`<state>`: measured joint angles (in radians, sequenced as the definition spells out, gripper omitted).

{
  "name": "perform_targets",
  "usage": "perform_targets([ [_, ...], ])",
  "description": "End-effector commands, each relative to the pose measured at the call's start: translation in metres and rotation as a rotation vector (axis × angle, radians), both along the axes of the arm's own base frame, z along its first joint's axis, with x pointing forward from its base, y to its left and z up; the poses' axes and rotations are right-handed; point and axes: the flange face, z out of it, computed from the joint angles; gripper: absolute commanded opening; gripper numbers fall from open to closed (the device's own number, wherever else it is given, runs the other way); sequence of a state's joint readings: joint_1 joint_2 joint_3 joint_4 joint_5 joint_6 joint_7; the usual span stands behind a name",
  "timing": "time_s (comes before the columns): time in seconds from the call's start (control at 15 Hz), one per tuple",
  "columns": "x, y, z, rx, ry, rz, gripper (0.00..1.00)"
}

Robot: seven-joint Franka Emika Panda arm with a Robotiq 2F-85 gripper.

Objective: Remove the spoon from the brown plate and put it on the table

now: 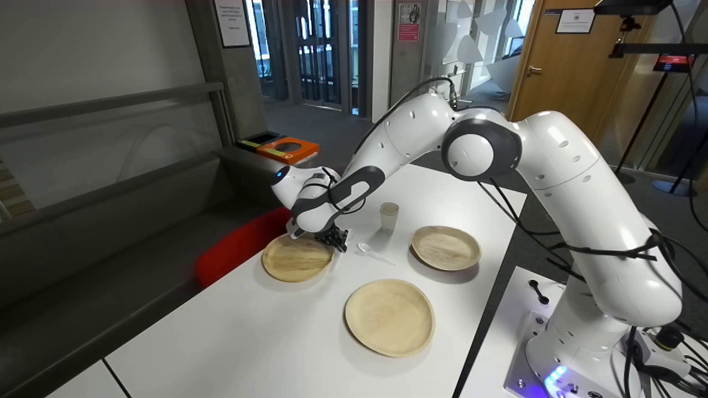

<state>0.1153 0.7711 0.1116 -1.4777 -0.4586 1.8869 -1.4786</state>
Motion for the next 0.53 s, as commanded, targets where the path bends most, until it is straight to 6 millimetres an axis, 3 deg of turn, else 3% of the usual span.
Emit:
perform_targets([
  [0.0, 0.0003, 0.0012, 0.0001, 0.0, 0.001, 0.0, 0.07],
  [0.33, 0.0004, 0.0009, 0.0001, 0.0, 0.001, 0.0, 0.07],
  [0.4, 0.0004, 0.0009, 0.0001, 0.0, 0.001, 0.0, 0.02],
  [0.47, -0.0052, 0.0058, 0.0016, 0.033, 0.06, 0.106, 0.02],
])
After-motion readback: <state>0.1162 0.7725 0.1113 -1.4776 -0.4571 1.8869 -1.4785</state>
